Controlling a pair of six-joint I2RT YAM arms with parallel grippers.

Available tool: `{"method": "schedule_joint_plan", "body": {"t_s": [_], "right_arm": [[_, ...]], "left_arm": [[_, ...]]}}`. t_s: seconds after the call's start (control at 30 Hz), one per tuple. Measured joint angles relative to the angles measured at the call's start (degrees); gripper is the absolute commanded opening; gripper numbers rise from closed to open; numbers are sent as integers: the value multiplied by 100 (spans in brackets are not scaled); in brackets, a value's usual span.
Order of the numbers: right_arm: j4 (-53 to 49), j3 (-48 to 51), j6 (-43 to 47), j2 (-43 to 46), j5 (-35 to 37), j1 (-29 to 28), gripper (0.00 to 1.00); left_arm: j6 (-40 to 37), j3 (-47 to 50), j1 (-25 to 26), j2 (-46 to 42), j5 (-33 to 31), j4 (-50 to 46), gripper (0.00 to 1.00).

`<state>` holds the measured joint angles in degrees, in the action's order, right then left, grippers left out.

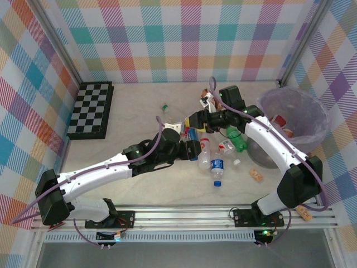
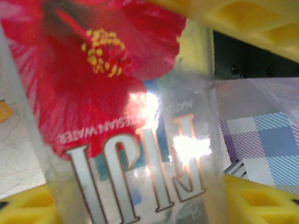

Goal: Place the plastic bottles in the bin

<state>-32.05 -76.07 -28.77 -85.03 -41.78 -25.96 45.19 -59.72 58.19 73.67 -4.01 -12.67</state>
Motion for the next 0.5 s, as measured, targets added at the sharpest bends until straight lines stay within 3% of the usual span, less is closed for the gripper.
{"method": "schedule_joint_plan", "body": {"t_s": [0.23,0.5], "right_arm": [[-11,0,-15,-17,197,0,50],[-249,-367,125,-179,535,7,49]], "left_arm": [[-46,2,0,-66,-7,129,95],[-94,105,0,-282,-11,192,100]]}}
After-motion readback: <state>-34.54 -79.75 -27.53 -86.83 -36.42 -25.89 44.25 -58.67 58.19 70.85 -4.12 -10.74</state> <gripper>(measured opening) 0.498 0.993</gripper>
